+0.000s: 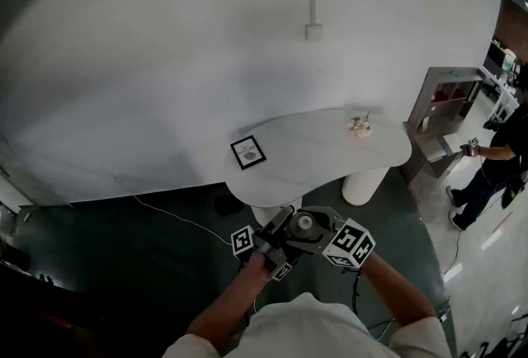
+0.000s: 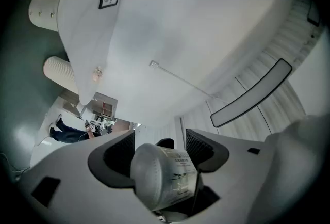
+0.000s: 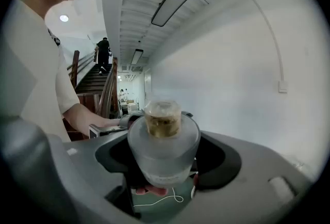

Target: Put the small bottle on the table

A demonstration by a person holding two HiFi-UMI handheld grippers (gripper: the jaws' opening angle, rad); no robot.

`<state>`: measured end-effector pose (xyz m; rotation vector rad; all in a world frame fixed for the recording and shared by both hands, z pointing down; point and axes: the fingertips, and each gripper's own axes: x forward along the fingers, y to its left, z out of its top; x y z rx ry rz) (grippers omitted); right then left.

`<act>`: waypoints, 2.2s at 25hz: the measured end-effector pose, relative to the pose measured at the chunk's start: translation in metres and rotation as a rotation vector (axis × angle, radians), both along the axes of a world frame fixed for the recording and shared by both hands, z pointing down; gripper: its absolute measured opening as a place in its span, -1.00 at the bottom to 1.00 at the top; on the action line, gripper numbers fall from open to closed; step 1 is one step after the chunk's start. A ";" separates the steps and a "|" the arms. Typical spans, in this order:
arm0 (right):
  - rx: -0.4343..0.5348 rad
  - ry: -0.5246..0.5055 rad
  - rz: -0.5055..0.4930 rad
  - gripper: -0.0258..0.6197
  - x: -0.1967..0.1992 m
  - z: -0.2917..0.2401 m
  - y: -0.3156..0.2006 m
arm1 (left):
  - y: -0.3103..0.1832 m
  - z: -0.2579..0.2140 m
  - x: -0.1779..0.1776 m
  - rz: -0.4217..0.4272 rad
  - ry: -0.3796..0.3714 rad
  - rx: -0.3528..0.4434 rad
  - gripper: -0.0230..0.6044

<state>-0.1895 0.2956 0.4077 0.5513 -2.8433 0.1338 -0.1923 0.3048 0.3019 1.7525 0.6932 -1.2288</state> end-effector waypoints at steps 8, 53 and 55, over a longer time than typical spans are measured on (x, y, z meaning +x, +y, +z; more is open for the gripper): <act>0.003 0.001 -0.001 0.16 0.005 0.002 0.002 | 0.002 0.002 0.004 0.000 0.002 0.004 0.02; -0.050 -0.021 -0.084 0.15 0.104 0.046 0.001 | -0.009 0.046 0.109 -0.053 -0.037 -0.069 0.01; -0.052 -0.022 -0.082 0.15 0.105 0.048 -0.005 | -0.014 0.048 0.110 -0.056 -0.034 -0.073 0.01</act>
